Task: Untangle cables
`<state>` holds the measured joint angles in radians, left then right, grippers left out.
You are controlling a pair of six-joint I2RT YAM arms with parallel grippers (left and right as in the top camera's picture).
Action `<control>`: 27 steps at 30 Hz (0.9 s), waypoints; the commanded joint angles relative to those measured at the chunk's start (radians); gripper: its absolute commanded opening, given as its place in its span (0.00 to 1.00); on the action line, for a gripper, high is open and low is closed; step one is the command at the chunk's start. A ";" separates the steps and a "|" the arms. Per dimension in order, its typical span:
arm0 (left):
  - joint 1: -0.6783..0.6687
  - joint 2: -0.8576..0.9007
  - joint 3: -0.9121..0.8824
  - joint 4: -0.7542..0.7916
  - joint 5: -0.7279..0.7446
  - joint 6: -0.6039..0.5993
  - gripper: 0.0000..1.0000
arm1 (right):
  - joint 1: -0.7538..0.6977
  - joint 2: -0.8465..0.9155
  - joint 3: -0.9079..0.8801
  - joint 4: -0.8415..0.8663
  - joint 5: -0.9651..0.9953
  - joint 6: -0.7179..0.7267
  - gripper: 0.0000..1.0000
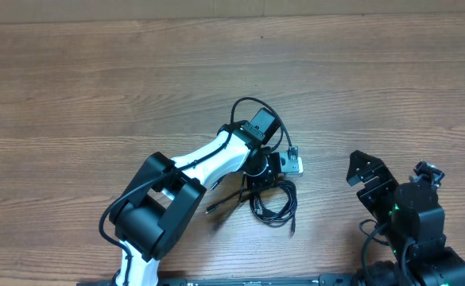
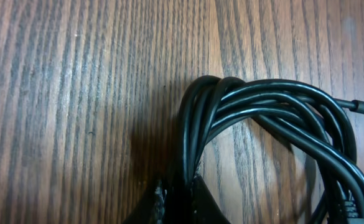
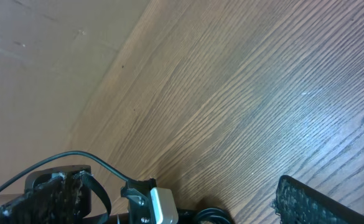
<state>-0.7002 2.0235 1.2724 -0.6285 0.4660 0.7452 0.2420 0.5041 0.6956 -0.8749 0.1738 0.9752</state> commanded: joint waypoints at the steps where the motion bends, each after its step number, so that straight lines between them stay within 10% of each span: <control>1: 0.006 0.022 0.017 0.038 -0.116 -0.077 0.04 | -0.001 -0.002 0.024 0.001 0.008 -0.008 1.00; 10: 0.091 0.022 0.183 0.070 -0.637 -0.558 0.04 | -0.001 0.064 -0.008 0.005 -0.053 0.005 1.00; 18: 0.164 0.022 0.298 -0.151 -0.613 -1.118 0.04 | -0.001 0.190 -0.021 0.017 -0.087 0.026 1.00; 23: 0.202 0.022 0.322 -0.192 -0.476 -1.144 0.11 | -0.001 0.277 -0.021 0.041 -0.091 0.026 1.00; 27: 0.238 0.022 0.355 -0.195 -0.473 -1.110 0.40 | -0.001 0.363 -0.021 0.068 -0.126 0.026 1.00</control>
<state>-0.4911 2.0335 1.5703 -0.8230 -0.0475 -0.3370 0.2420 0.8219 0.6804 -0.8211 0.0753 0.9958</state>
